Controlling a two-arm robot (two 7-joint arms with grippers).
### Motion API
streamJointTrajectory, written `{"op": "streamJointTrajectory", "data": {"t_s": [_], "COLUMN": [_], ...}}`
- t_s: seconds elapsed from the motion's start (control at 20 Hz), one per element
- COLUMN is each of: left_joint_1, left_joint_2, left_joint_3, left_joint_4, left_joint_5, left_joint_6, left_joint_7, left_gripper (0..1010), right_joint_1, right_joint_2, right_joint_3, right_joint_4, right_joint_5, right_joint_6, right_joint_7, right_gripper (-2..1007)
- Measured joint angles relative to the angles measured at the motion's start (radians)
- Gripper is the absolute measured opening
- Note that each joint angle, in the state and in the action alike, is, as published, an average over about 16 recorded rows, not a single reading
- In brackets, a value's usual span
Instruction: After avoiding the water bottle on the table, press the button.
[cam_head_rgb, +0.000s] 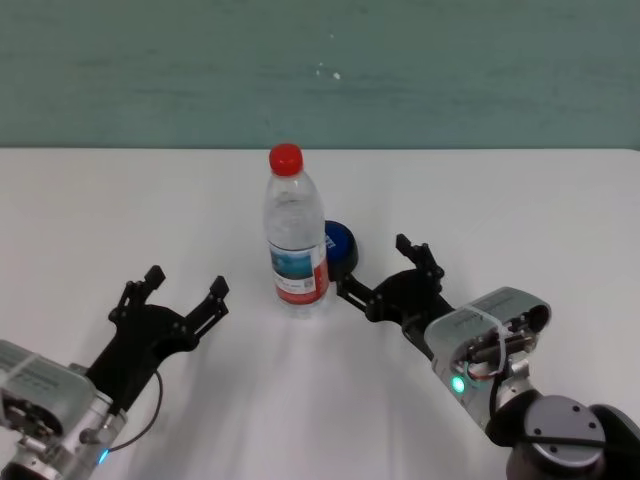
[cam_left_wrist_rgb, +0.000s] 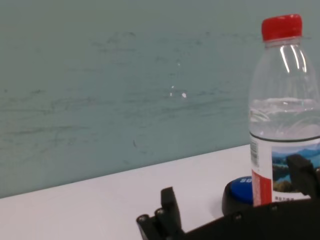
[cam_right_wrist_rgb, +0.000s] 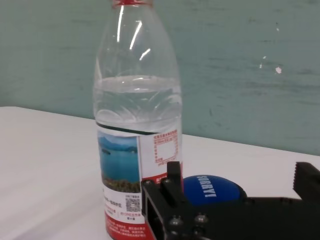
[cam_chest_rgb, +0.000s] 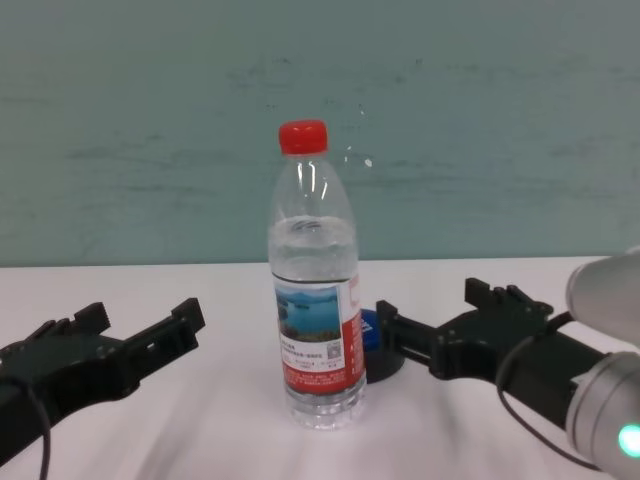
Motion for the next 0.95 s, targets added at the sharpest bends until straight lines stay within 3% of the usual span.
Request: {"op": "streamJointTrajectory", "data": {"t_s": [0.95], "left_joint_1": [0.0], "left_joint_2": [0.0], "left_joint_3": [0.0], "left_joint_4": [0.0], "left_joint_5": [0.0], "left_joint_6": [0.0], "left_joint_7": [0.0], "left_gripper": [1010], "right_joint_1": [-0.001], "right_joint_2": [-0.001], "right_joint_3": [-0.002], "right_joint_4": [-0.001], "right_joint_5": [-0.002], "right_joint_6": [0.002], "right_joint_7": [0.001], "right_gripper": [1004]}}
